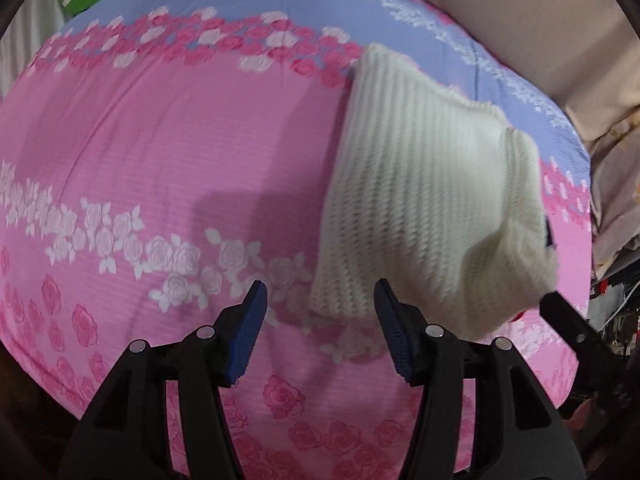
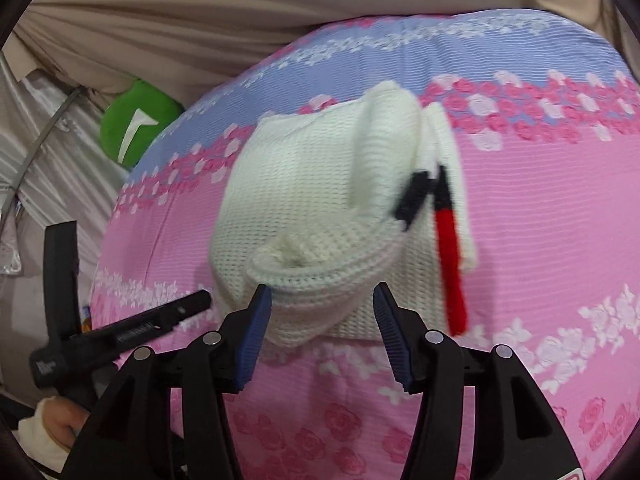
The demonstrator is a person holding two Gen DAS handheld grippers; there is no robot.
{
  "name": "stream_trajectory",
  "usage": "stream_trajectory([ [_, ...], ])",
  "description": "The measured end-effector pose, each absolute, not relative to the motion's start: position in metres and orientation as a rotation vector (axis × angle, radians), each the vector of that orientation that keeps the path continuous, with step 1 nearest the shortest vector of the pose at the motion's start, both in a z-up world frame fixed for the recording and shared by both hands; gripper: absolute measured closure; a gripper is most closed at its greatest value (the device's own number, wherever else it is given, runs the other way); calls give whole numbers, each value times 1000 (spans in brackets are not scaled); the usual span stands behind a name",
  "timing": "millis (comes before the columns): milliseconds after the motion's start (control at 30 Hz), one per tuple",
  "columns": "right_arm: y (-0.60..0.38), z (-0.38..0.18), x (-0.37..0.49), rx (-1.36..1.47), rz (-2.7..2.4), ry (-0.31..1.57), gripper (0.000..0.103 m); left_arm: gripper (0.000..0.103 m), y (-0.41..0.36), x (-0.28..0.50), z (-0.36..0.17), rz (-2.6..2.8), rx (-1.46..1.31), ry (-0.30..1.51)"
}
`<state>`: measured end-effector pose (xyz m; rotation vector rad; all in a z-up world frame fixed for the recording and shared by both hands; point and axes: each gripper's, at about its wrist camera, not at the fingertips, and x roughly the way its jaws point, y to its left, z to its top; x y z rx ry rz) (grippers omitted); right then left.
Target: Fold small clothes
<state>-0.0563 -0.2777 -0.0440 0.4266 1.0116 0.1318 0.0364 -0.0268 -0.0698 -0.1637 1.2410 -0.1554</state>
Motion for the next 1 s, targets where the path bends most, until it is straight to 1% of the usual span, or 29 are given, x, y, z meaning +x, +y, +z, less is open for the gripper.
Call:
stream_trajectory([
  [33, -273, -49, -50, 420, 144, 1029, 47, 49, -27, 37, -76, -148, -154, 1245],
  [67, -271, -53, -46, 415, 142, 1040, 49, 49, -28, 38, -79, -147, -147, 1250],
  [100, -269, -58, -43, 409, 129, 1051, 55, 49, -29, 39, -80, -145, -138, 1252],
  [133, -270, -63, -39, 409, 118, 1060, 85, 50, -30, 40, -83, -134, -125, 1251],
  [167, -275, -64, -38, 422, 111, 1054, 89, 50, -30, 41, -83, -132, -120, 1249],
  [233, -293, -52, -46, 483, 103, 986, 94, 50, -31, 42, -82, -135, -119, 1245],
  [333, -328, -41, -65, 553, 69, 912, 95, 49, -34, 44, -81, -138, -102, 1241],
  [367, -338, -51, -68, 574, 51, 935, 95, 49, -35, 45, -84, -139, -95, 1246],
  [467, -347, -111, -64, 560, 25, 1138, 95, 50, -39, 48, -95, -133, -73, 1264],
  [500, -346, -120, -66, 548, 20, 1166, 96, 50, -40, 47, -96, -133, -69, 1262],
  [533, -345, -117, -71, 553, 10, 1170, 96, 50, -39, 46, -93, -136, -74, 1259],
  [600, -345, -96, -80, 543, -23, 1132, 92, 50, -36, 46, -80, -149, -109, 1240],
  [633, -345, -78, -87, 515, -44, 1086, 85, 50, -35, 45, -73, -153, -123, 1228],
  [700, -343, -50, -94, 449, -66, 1015, 82, 50, -37, 45, -55, -174, -138, 1183],
  [733, -343, -38, -93, 431, -53, 986, 77, 50, -40, 46, -50, -187, -134, 1167],
  [767, -343, -31, -88, 425, -33, 972, 68, 50, -44, 48, -47, -200, -125, 1157],
  [867, -338, -28, -60, 436, 33, 964, 57, 50, -59, 54, -52, -222, -97, 1172],
  [933, -326, -45, -38, 429, 64, 1008, 56, 50, -65, 55, -60, -221, -84, 1193],
  [967, -320, -58, -31, 412, 67, 1036, 59, 50, -66, 55, -63, -220, -76, 1199],
  [1000, -319, -69, -23, 392, 61, 1067, 68, 50, -67, 55, -67, -218, -66, 1208],
])
